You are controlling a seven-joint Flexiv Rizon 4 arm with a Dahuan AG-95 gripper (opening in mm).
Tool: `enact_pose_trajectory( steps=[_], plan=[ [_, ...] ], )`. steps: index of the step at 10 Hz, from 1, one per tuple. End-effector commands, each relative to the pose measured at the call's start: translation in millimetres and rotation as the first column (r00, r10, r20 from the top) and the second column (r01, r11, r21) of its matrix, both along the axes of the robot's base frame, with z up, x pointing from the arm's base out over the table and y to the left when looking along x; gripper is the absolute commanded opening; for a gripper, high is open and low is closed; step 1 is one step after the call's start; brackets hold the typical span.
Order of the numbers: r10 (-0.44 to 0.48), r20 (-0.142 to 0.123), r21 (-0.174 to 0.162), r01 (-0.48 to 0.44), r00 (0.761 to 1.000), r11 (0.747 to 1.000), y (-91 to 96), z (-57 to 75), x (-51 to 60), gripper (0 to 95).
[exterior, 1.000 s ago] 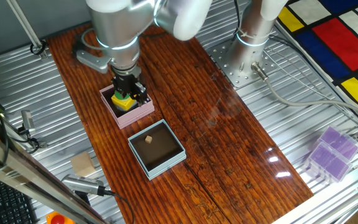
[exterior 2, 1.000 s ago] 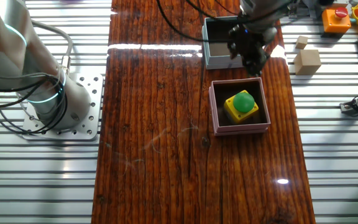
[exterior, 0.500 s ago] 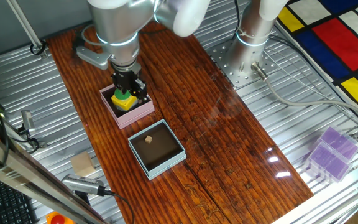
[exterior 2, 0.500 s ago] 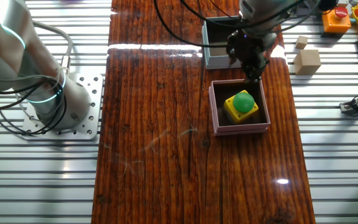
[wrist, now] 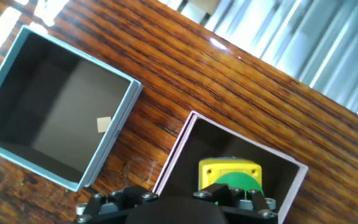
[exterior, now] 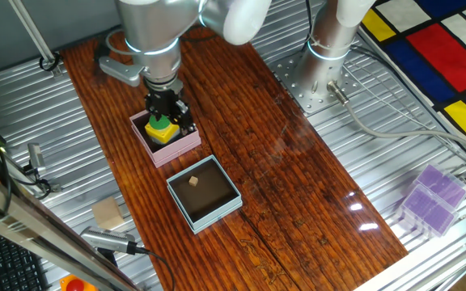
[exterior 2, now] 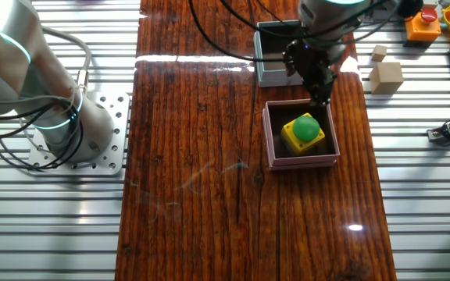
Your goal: Move an object from one box to another
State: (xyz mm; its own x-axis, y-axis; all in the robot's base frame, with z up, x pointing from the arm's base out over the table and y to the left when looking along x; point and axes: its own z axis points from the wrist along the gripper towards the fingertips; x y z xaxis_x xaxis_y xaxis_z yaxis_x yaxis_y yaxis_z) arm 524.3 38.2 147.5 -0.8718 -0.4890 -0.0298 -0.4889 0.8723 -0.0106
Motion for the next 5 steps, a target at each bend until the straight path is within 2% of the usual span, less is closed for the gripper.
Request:
enact_pose_trajectory(
  steps=[1,3,5],
  plan=[
    [-0.035,-0.013,-0.036,0.035,0.999,0.999,0.5,-1.1,1.1,76.0],
    [-0.019,-0.009,-0.037,0.019,1.000,0.999,0.5,-1.1,1.1,76.0],
    [0.014,-0.006,-0.033,-0.014,1.000,0.999,-15.5,0.0,7.4,76.0]
  ],
)
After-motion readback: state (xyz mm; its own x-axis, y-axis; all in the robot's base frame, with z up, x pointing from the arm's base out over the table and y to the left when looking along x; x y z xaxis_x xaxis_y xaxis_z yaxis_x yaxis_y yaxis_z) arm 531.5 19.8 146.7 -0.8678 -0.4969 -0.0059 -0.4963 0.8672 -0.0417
